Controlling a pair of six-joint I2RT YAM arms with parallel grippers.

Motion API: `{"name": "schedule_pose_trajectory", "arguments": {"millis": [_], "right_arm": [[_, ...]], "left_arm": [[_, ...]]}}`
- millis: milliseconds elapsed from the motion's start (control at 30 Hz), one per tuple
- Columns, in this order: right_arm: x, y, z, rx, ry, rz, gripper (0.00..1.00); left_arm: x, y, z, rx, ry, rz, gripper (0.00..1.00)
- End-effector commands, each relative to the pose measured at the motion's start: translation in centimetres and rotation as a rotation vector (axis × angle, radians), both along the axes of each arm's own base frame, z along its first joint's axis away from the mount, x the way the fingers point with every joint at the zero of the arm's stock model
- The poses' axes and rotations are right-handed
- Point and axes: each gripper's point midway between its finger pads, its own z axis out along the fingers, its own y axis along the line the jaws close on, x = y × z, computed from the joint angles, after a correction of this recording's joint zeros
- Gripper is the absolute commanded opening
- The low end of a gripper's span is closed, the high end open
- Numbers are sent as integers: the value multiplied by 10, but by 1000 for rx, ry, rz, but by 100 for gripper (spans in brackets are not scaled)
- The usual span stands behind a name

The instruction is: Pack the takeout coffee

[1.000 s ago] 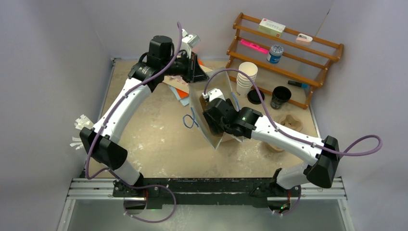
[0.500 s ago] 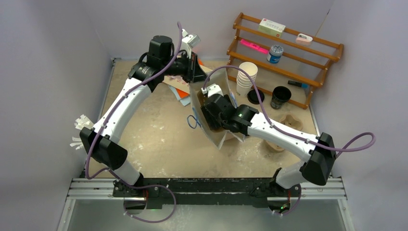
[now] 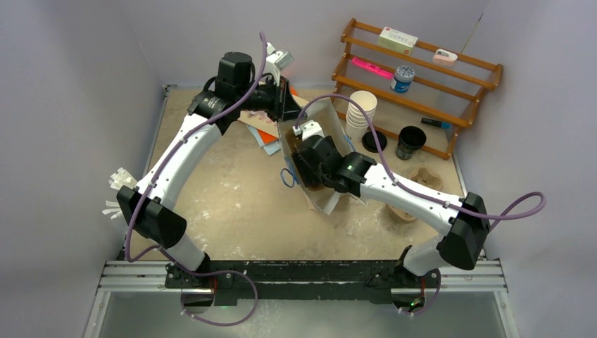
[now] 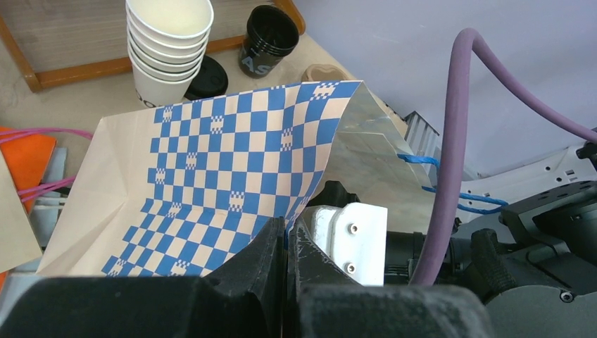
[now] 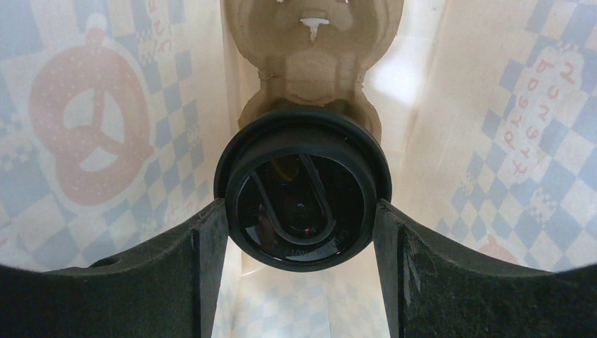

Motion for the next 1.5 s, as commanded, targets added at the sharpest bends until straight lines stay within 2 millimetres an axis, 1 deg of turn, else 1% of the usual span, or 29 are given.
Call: {"name": "schedule_pose_trajectory", "arguments": {"millis": [0,167,367,533,700,933,1100,1167,1200,1300,1467], "right_arm": [[10,7,11,47,-47,5,31],[9,1,1,32,-46,1,31],[8,2,-7,37,-35,11,31],[6,2,-14,35,-17,17,31],[4,5,-22,41,21,30,31],[3,13,-25,67,72,61,31],[-1,15,-30,62,128,73,31],[-2,15,-33,60,149,76,31],[-2,15,-34,59,157,77,31],[-1,17,-40,58,187,80,31],[1,20,-47,70,234,82,31]], "left_arm": [[-1,-5,11,-35,-42,-39,0],[0,-5,10,-35,-38,-37,0],[2,-3,6,-35,-12,-29,0],[10,6,-8,-10,47,20,0],[12,7,-29,43,139,37,0],[12,9,-46,77,217,48,0],[15,9,-51,97,272,77,0],[20,12,-55,122,308,113,0],[23,13,-53,127,318,127,0],[28,19,-59,149,366,170,0],[37,32,-63,171,373,234,0]]}}
